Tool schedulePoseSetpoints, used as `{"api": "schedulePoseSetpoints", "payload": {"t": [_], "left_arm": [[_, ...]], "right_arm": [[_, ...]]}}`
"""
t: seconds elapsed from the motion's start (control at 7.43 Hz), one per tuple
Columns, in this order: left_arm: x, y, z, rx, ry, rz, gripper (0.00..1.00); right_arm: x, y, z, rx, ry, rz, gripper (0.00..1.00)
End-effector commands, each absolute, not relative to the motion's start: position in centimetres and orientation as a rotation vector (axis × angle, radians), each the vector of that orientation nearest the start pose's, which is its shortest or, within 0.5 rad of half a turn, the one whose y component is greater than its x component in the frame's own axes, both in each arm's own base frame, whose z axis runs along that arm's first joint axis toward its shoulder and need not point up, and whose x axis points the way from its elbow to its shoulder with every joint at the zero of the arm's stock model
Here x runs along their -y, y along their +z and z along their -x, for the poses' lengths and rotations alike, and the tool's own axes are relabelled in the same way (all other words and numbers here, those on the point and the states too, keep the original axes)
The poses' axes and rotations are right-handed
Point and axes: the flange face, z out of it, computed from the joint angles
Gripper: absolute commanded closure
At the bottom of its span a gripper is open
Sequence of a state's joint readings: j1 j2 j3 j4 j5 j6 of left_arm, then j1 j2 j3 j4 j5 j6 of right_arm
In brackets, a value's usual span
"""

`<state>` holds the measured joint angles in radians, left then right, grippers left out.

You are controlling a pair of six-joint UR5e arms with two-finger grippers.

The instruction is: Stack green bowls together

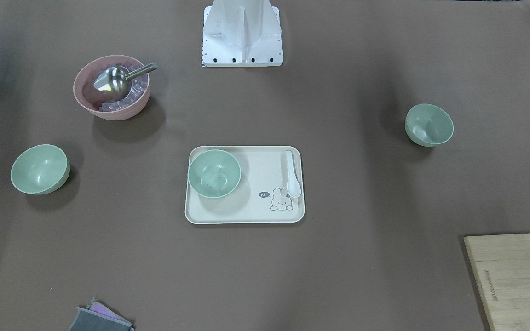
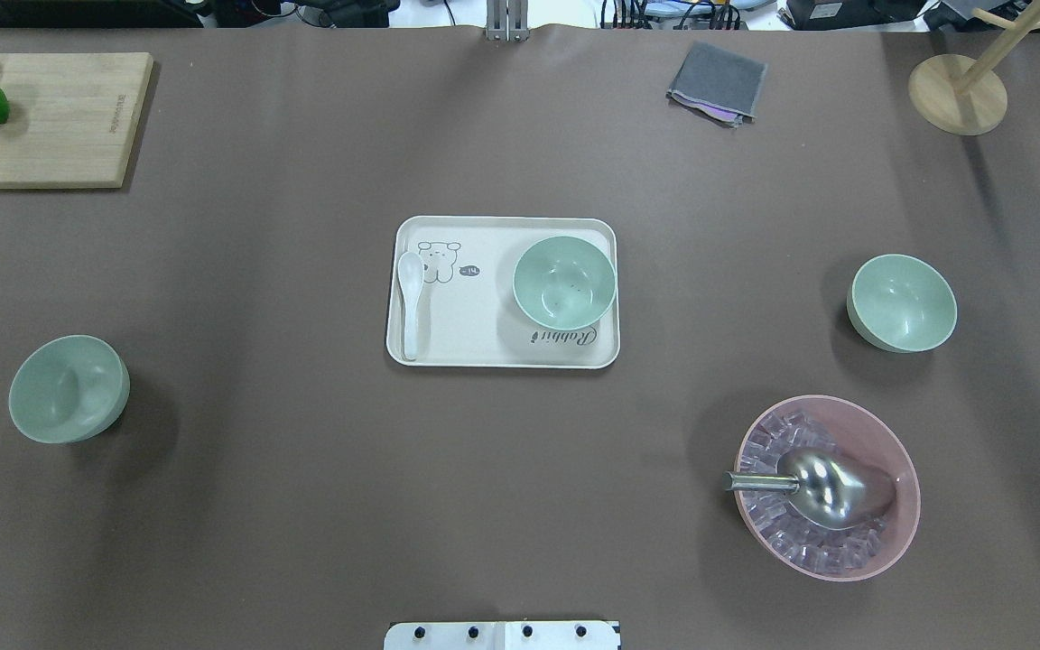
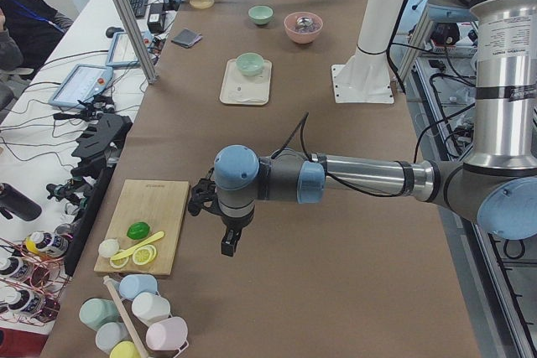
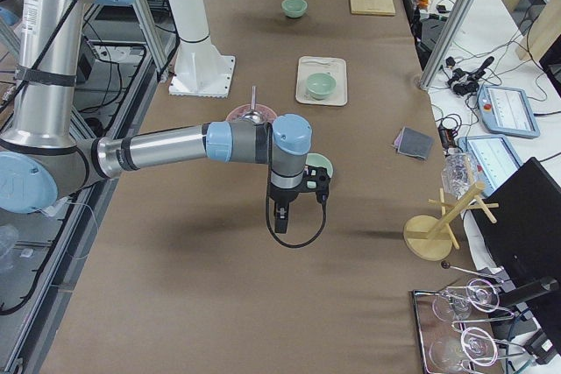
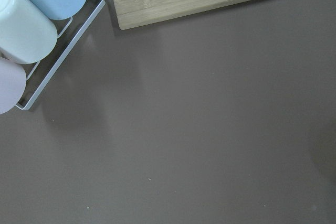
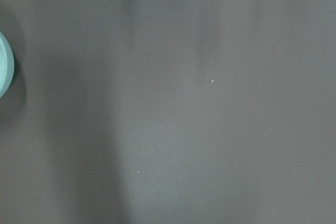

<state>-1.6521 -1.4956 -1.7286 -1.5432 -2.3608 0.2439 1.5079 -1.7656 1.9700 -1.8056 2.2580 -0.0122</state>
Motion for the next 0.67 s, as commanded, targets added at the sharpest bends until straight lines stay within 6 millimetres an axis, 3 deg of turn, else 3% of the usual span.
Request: {"api": "schedulePoseSetpoints", "payload": {"t": [0.0, 0.27, 0.54], "left_arm": [[45.0, 62.2, 9.9, -0.773, 0.178, -0.176, 0.01], [45.2, 61.6, 9.9, -0.765, 0.195, -0.218, 0.01], [45.4, 58.3, 9.9, -0.753, 0.223, -0.286, 0.01]], "right_arm": [[40.3, 58.0, -4.5, 0.686, -0.062, 0.047, 0.0], [40.7, 57.2, -4.3, 0.692, -0.073, 0.023, 0.0], [41.8, 55.4, -4.2, 0.694, -0.087, -0.019, 0.0]]}}
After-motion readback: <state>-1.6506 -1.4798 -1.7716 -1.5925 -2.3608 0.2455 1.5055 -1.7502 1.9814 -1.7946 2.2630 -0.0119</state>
